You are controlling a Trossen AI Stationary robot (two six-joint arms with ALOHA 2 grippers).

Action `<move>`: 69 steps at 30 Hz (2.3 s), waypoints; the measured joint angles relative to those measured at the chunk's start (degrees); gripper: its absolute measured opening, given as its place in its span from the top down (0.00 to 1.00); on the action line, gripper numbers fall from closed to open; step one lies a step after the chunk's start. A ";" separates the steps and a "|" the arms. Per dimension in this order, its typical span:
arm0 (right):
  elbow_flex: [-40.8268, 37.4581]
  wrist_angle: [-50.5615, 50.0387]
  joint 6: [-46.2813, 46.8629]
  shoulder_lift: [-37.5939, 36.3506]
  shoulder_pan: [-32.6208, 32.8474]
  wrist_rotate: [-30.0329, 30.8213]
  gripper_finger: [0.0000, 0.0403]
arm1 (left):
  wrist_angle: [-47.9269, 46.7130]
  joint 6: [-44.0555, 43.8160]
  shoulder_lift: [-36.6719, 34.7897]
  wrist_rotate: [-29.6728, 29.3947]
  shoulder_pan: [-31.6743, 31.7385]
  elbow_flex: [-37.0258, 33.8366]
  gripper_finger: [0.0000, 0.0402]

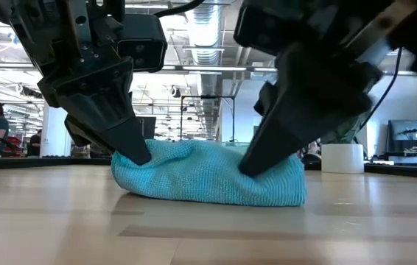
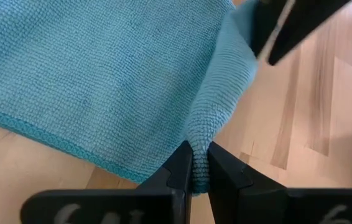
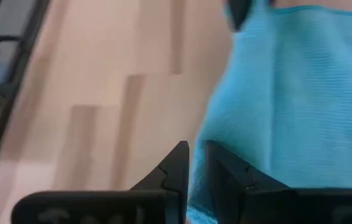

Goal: Roll microfiber towels into tight, uniform cylinder then place into a basket
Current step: Roll the blue microfiber cloth

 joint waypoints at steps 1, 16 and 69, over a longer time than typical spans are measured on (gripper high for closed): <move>0.00 -0.20 0.16 0.00 -0.30 0.49 0.82 | 0.00 0.00 0.00 0.00 0.02 0.00 0.94; 0.00 -3.84 4.86 0.00 -1.85 6.40 0.82 | 0.00 0.02 -0.02 0.07 0.02 0.00 0.94; 0.04 -1.32 18.63 2.75 -10.54 1.90 0.82 | -3.97 16.94 -5.53 -8.20 -3.85 3.55 0.60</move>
